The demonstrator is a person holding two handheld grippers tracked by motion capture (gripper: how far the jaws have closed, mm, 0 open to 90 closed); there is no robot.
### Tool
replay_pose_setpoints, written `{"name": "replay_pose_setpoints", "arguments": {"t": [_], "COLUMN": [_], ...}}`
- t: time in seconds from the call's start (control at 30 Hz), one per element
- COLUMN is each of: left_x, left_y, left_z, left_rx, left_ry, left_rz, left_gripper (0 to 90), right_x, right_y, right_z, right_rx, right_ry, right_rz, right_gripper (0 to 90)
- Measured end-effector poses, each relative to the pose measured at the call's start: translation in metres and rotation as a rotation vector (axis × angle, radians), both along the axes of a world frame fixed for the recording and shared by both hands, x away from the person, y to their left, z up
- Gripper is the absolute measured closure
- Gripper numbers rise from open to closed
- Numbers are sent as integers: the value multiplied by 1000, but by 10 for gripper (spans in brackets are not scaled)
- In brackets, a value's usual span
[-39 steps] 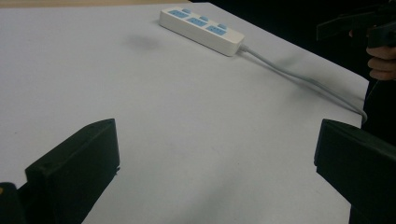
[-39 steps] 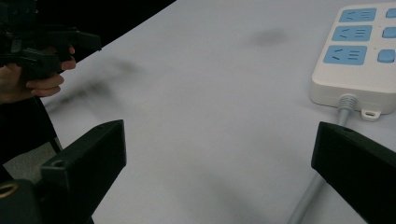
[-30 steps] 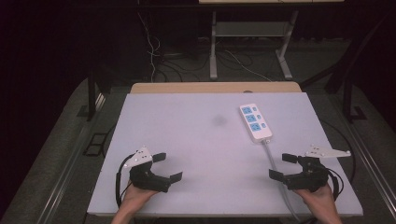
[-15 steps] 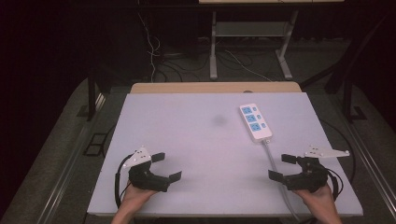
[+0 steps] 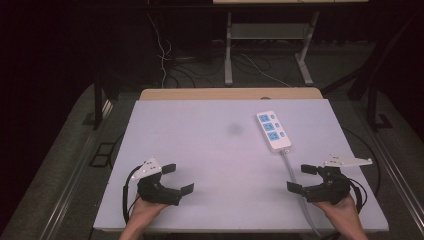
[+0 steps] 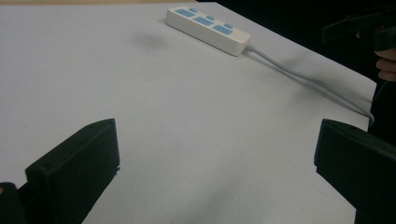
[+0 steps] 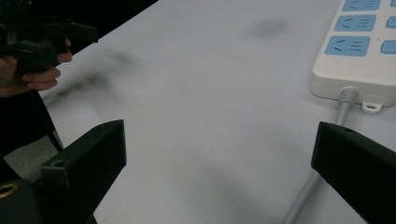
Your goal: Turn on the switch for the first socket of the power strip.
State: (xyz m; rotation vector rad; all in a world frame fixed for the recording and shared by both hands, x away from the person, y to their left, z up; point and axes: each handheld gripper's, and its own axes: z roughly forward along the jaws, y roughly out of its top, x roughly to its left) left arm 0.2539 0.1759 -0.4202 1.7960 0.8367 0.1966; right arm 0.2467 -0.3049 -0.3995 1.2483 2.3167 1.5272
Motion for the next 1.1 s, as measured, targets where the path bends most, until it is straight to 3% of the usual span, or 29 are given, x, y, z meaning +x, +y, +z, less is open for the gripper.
{"name": "replay_pose_setpoints", "arguments": {"t": [0.67, 1.1], "left_x": [0, 1], "left_y": [-2, -3], "left_z": [-2, -3], "left_rx": [7, 12], "left_ry": [9, 20], "left_rz": [-10, -15], "left_gripper": [0, 0], "right_x": [17, 33], "right_y": [3, 2], "right_z": [22, 25], "right_rx": [-43, -58], "right_ry": [30, 56], "right_rz": [49, 54], "right_gripper": [29, 29]}}
